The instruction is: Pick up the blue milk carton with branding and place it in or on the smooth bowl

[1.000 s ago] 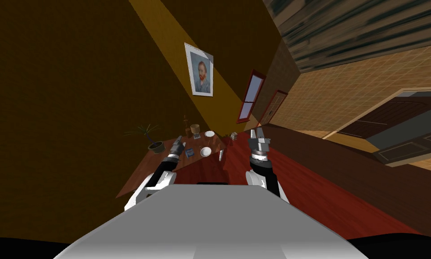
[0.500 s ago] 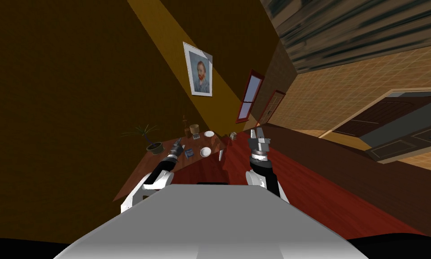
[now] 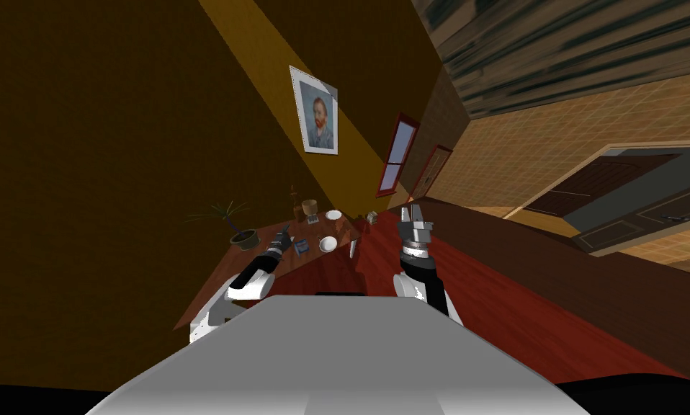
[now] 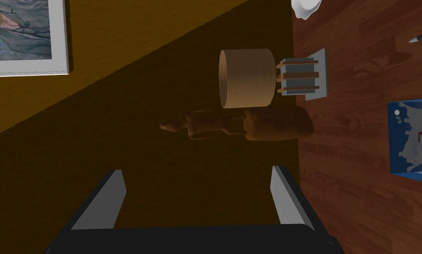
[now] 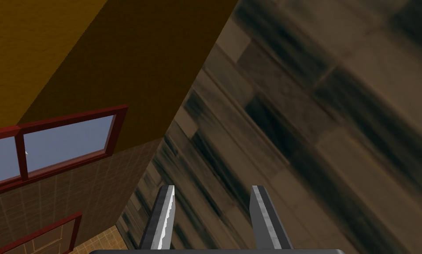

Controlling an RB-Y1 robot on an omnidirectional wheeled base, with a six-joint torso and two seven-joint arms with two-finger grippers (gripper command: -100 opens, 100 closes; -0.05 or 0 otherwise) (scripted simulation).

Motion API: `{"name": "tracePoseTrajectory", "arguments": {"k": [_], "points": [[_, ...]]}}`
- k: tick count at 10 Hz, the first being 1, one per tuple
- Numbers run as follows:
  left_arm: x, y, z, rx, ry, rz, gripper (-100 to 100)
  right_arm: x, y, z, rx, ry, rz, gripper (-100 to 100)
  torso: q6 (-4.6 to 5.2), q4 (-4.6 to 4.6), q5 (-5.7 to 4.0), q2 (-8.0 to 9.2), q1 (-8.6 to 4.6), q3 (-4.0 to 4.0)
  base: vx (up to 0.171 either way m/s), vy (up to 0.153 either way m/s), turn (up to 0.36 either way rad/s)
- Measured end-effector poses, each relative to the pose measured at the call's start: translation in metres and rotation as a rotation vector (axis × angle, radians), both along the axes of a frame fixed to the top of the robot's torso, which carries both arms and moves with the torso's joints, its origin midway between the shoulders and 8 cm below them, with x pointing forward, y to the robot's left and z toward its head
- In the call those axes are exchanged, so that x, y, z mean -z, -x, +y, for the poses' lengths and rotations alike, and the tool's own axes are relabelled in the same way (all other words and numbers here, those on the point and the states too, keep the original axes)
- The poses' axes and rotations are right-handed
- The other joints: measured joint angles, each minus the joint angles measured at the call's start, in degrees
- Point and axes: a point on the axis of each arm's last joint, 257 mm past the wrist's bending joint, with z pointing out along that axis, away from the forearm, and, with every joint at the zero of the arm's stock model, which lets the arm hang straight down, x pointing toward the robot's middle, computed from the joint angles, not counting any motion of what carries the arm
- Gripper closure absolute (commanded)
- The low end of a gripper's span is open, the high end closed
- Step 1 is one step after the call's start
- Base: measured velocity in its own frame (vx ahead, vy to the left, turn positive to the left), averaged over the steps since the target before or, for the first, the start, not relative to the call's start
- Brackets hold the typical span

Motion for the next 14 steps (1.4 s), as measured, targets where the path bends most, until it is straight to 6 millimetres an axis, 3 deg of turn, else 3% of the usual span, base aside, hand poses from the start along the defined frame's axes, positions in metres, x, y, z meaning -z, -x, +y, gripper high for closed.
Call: {"name": "tracePoseTrajectory", "arguments": {"k": [4, 14], "points": [[0.031, 0.000, 0.021, -0.029, 0.037, 0.121, -100, 0.000, 0.000, 0.000, 0.000, 0.000, 0.000, 0, 0.00, 0.00, -0.01, -0.01, -0.01, -0.01, 0.016, 0.003, -0.045], [0.113, 0.023, 0.078, -0.141, 0.146, 0.419, -100, 0.000, 0.000, 0.000, 0.000, 0.000, 0.000, 0, -0.01, -0.01, -0.01, -0.06, -0.04, -0.04, 0.024, -0.001, -0.048]]}}
